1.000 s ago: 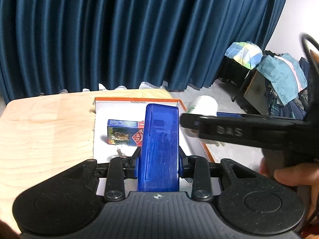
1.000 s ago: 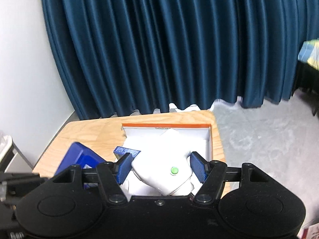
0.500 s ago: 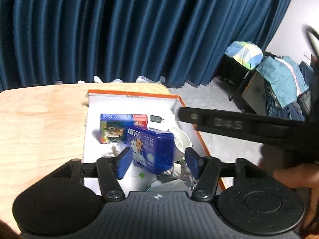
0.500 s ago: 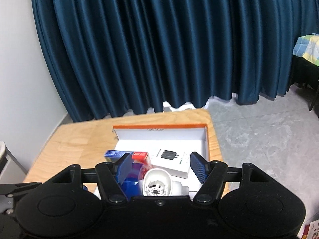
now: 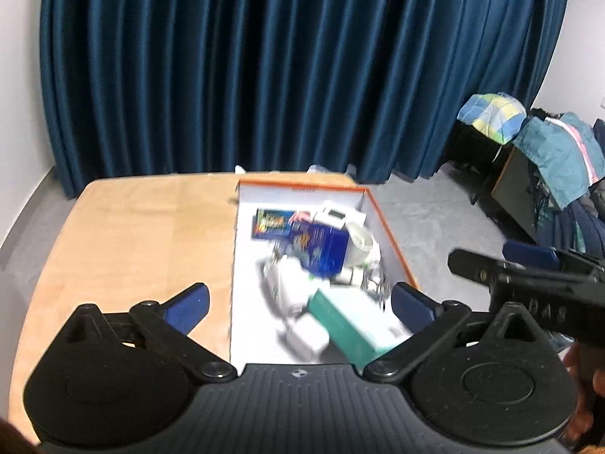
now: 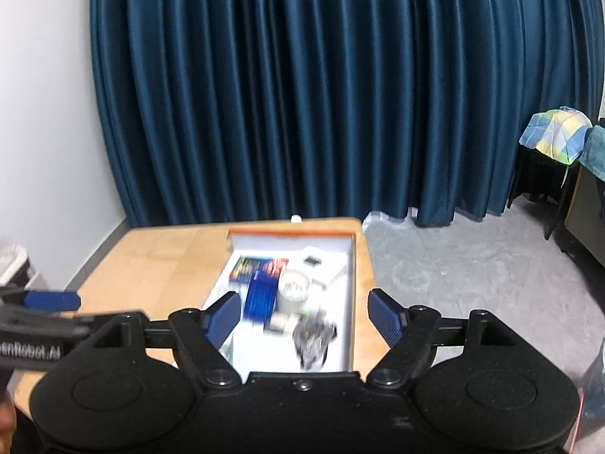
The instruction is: Organize rigid objects
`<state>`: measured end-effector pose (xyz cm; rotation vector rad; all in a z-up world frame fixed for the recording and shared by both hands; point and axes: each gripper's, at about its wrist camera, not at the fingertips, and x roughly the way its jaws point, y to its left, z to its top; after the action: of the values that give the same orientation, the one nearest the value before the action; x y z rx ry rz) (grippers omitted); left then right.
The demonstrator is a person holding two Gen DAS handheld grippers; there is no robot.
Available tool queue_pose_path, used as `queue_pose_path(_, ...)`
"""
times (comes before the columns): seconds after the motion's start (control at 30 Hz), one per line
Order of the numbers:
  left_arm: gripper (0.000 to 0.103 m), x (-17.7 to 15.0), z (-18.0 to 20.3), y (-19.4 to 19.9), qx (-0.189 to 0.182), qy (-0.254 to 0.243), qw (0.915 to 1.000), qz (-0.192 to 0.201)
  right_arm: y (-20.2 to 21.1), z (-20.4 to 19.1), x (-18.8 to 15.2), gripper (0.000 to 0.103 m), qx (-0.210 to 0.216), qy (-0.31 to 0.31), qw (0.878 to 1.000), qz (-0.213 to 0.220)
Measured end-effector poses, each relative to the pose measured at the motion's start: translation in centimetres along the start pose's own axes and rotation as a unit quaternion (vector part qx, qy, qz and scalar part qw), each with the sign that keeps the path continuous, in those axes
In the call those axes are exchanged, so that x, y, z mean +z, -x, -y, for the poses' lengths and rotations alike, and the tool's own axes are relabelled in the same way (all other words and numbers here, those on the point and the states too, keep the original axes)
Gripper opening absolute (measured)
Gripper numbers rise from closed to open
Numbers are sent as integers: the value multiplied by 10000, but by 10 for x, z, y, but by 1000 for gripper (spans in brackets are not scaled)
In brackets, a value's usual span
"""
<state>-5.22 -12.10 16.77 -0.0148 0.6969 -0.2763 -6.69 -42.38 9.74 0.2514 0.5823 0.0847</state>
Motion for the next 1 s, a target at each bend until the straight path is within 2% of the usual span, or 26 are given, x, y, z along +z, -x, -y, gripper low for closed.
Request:
queue_pose_path(0.13, 103, -17, 5, 2, 226, -18, 9996, -171, 7, -7, -25, 88, -119, 110, 9996, -231)
queue_pose_path(0.3, 103, -30, 5, 1, 377, 61, 9988, -302, 12, -11, -45, 88, -6, 17, 9990, -455)
queue_pose_path(0.6, 103, -34, 9, 6, 646, -65, 9978, -159, 19, -12, -54, 88, -2, -38, 9989, -473)
queue_pose_path(1.0, 103, -38, 7, 4, 808, -20, 9964, -246, 12, -16, -59, 88, 121, 28, 9982, -583)
